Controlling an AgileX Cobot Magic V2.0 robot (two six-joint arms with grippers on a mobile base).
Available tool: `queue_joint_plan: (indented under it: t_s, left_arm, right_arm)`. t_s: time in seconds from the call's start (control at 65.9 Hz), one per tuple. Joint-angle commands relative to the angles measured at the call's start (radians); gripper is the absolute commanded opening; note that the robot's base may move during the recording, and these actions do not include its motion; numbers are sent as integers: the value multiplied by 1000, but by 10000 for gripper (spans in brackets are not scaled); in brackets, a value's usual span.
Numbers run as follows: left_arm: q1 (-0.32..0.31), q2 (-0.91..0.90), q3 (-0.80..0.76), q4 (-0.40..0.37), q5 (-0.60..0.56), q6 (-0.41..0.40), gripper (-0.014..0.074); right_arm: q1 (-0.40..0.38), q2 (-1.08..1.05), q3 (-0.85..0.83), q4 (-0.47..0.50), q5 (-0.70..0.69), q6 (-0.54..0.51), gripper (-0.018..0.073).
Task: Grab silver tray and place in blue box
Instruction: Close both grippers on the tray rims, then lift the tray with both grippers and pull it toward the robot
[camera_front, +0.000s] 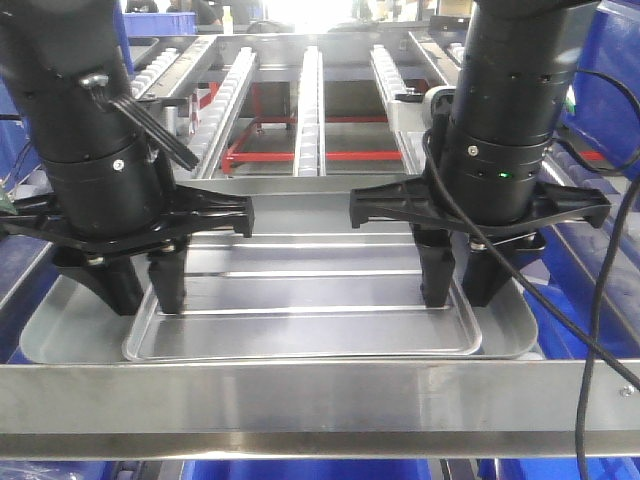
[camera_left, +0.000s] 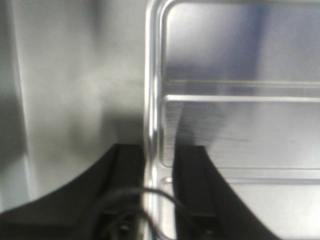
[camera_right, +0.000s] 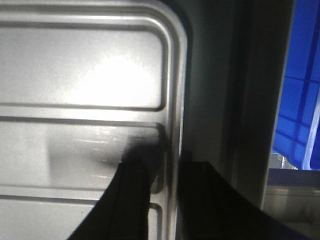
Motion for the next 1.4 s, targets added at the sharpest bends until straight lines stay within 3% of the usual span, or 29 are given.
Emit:
queue_joint_plan:
  t_s: [0.0,0.41,0.592,1.092,1.381]
  left_arm:
    - [2,-43,-27,7,-23,-12,-17]
    - [2,-43,-27,7,-23,-12,-13]
    - [2,-43,-27,7,-23,-12,-13]
    - [1,-93,-29,-6,-20,-12,-13]
    - [-3,-210,-29,-31,58,-34,-13]
  right_arm:
    - [-1,-38,-29,-7,-20,-10,299]
    - [-1,-38,-29,-7,-19,-10,288]
    - [-1,-38,-29,-7,-13,-10,38]
    - [-1,-82,-58,-7,31,5,58]
    - [8,-196,-57,-7,107,64,58]
